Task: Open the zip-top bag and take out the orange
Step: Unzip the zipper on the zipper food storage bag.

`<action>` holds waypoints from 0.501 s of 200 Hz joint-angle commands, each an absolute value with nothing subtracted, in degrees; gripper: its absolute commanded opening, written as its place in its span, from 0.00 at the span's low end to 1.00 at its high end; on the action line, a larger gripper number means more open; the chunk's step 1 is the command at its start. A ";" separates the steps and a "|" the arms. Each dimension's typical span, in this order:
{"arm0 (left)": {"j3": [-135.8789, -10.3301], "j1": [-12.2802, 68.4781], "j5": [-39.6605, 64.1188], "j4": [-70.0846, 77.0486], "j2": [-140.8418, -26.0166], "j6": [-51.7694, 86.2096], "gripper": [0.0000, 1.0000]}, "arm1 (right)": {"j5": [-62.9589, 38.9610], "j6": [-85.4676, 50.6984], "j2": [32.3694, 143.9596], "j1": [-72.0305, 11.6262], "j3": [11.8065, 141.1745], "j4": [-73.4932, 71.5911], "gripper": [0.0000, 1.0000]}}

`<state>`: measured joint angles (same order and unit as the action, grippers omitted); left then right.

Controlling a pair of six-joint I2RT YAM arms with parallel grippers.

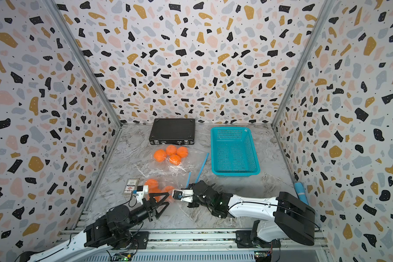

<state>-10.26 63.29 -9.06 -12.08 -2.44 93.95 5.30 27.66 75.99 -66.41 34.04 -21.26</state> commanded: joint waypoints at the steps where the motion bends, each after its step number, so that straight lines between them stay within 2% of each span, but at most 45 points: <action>1: -9.62 63.37 -11.88 -14.19 -3.17 94.63 0.86 | 6.68 28.41 74.53 -66.97 33.72 -22.41 0.00; 20: -9.49 63.37 -11.09 -10.84 -6.98 94.66 0.86 | 6.95 29.09 74.92 -67.69 33.75 -22.54 0.00; 26: -9.58 63.37 -11.14 -9.04 -7.86 94.59 0.81 | 7.36 29.38 75.10 -68.00 33.83 -22.63 0.00; 36: -9.75 63.40 -11.56 -8.36 -8.51 94.40 0.56 | 8.18 29.69 75.43 -68.35 33.90 -22.59 0.00; 44: -9.88 63.41 -11.94 -8.41 -8.53 94.14 0.48 | 8.95 29.94 75.55 -68.49 33.93 -22.30 0.00; 53: -10.15 63.37 -12.49 -8.81 -8.14 93.83 0.33 | 9.61 30.05 75.46 -68.55 33.85 -22.02 0.00; 64: -10.60 63.37 -13.50 -9.31 -7.37 92.89 0.20 | 9.89 30.06 75.18 -68.55 33.46 -22.19 0.00; 77: -11.49 63.37 -14.06 -10.06 -6.48 91.64 0.00 | 9.89 30.34 74.73 -68.60 32.89 -23.14 0.00; 100: -13.74 63.37 -13.90 -12.07 -5.54 88.36 0.00 | 11.72 32.61 74.11 -68.55 32.96 -23.18 0.00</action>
